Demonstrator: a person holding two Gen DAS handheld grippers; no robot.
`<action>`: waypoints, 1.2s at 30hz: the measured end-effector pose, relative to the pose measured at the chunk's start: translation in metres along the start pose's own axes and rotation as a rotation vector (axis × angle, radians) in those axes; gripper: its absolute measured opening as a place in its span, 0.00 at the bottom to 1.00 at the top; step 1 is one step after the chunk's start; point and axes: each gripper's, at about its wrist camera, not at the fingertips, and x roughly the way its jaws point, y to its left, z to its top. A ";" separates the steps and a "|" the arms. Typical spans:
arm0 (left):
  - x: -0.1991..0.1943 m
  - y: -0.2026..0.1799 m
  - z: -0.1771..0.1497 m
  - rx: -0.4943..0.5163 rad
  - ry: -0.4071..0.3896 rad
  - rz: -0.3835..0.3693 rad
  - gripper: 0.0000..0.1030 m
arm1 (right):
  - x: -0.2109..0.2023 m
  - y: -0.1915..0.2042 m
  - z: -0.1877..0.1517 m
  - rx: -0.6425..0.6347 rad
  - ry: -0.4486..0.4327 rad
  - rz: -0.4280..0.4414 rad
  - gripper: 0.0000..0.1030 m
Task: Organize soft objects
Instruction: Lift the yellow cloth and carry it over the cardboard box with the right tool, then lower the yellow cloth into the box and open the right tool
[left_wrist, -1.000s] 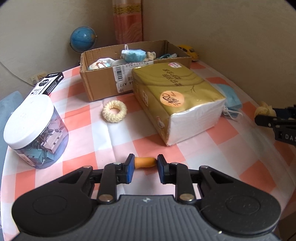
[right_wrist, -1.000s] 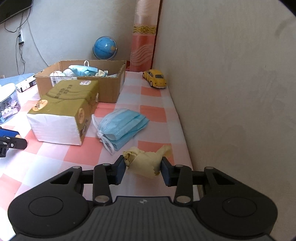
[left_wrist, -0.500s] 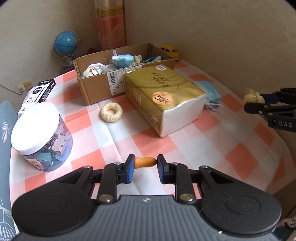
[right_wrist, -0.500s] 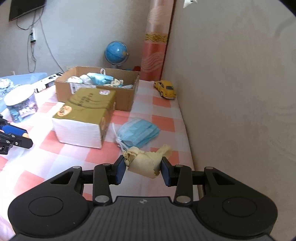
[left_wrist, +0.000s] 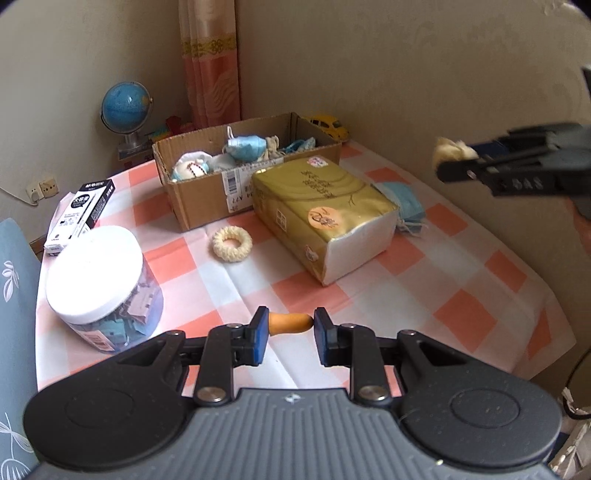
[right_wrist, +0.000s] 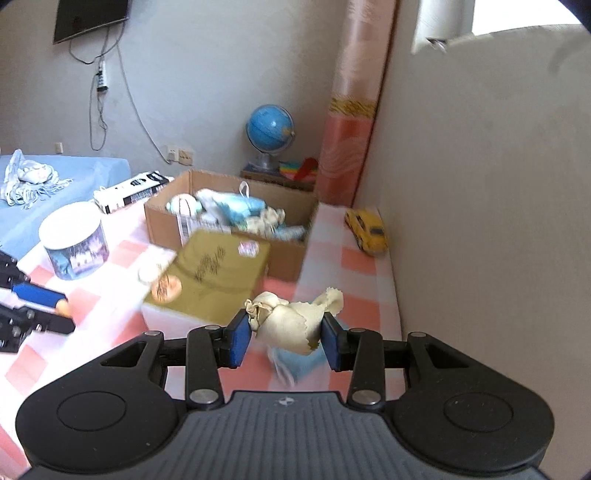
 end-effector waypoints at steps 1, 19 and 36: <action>-0.001 0.002 0.001 0.001 -0.004 0.001 0.24 | 0.004 0.000 0.007 -0.009 -0.007 0.001 0.44; 0.012 0.028 0.014 -0.015 0.001 -0.007 0.24 | 0.124 -0.011 0.114 -0.064 -0.008 0.067 0.44; 0.019 0.037 0.027 -0.037 -0.002 -0.005 0.24 | 0.134 -0.023 0.105 0.061 0.004 0.070 1.00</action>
